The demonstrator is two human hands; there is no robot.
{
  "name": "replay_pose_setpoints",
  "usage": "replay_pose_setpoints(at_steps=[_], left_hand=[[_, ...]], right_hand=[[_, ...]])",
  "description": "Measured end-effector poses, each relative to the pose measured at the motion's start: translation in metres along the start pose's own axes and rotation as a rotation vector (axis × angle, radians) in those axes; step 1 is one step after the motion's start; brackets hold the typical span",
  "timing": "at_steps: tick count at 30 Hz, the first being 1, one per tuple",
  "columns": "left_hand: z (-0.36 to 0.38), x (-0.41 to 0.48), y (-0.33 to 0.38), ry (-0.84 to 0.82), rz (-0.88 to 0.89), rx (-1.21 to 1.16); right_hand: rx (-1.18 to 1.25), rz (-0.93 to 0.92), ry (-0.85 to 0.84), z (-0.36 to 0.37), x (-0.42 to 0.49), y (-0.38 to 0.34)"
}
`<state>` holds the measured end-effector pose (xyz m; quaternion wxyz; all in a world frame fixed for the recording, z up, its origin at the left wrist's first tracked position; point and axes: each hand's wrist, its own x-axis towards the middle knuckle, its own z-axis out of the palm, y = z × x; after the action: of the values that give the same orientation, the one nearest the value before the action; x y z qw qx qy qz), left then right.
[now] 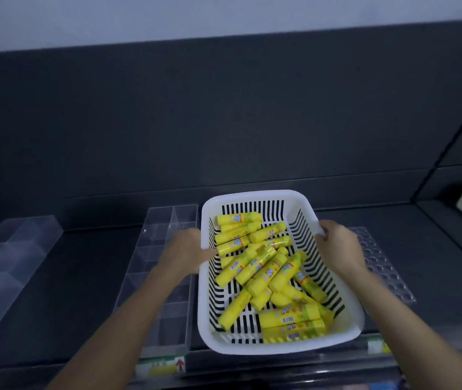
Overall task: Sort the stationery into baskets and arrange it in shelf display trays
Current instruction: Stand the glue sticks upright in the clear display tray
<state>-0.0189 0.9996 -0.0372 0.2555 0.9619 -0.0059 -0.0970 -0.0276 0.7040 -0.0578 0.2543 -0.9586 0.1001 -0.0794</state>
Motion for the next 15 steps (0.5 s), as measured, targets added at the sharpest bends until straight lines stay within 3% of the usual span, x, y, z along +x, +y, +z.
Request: replay_pose_setpoints(at_steps=[3, 7, 10, 15], left_hand=[[-0.002, 0.003, -0.002, 0.049, 0.088, 0.129], [0.006, -0.001, 0.007, 0.289, 0.304, 0.399], [0.020, -0.002, 0.016, 0.156, 0.476, 0.472], [0.035, 0.001, 0.017, -0.069, 0.448, 0.683]], right_hand=[[-0.060, 0.002, 0.013, 0.002, -0.002, -0.002], [-0.156, -0.010, 0.076, 0.003, -0.012, -0.010], [-0.172, -0.059, 0.134, 0.004, -0.018, -0.021], [-0.019, -0.154, 0.110, 0.003, -0.025, -0.049]])
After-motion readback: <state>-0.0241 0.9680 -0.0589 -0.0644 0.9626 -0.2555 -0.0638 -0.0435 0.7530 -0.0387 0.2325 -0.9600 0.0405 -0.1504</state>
